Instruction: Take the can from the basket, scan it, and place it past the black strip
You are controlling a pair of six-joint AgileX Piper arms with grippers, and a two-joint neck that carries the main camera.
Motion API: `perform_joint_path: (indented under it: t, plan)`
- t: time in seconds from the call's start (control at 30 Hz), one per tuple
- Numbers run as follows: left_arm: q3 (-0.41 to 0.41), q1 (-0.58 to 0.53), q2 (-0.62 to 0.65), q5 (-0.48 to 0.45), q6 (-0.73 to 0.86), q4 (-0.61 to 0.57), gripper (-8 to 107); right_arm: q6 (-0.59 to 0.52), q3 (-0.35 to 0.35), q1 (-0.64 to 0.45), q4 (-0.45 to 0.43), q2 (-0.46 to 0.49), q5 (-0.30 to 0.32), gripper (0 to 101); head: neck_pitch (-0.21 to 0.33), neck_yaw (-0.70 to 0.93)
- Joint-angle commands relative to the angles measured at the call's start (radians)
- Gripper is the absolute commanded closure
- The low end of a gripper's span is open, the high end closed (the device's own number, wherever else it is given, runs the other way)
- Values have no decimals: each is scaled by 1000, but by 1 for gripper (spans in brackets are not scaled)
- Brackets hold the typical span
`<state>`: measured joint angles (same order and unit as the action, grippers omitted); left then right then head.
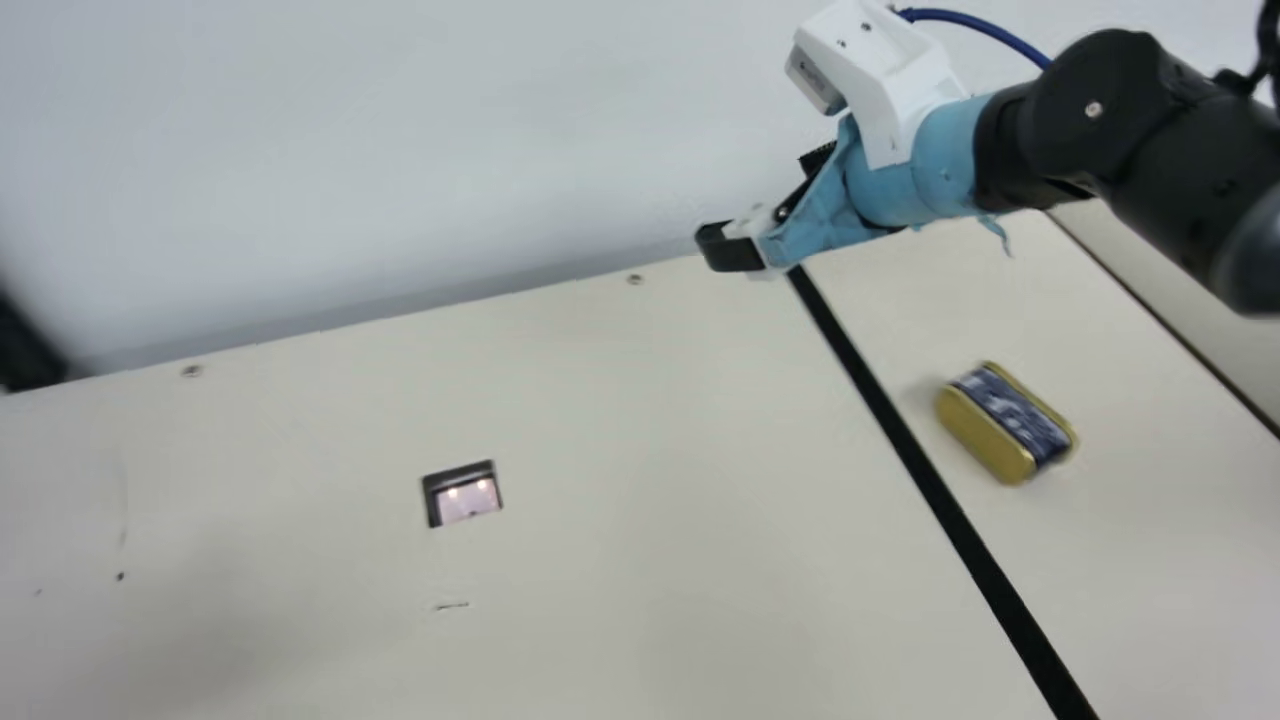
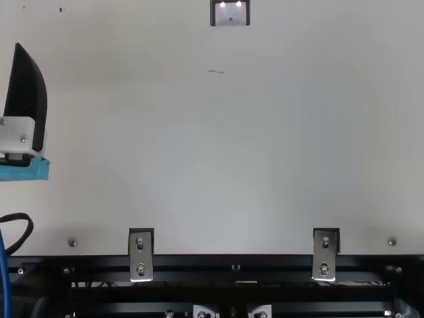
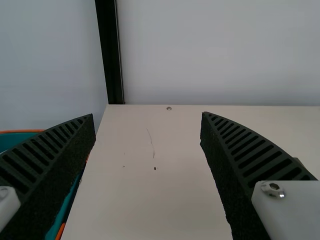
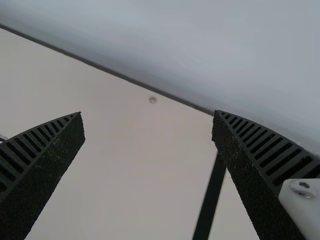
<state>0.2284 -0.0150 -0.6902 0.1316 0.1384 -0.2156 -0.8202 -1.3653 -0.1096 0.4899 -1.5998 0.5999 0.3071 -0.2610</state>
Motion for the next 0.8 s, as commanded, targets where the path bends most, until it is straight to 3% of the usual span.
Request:
perform_joint_path:
  t: [0.0, 0.5, 0.77]
  plan:
    - [0, 0, 0, 0, 0, 0, 9, 2, 2, 34, 11, 4, -12, 0, 28, 41]
    - [0, 0, 0, 0, 0, 0, 9, -12, 31, 159, 93, 46, -71, 0, 65, 369]
    - [0, 0, 0, 0, 0, 0, 9, -28, 47, 180, 124, 64, -76, 0, 65, 369]
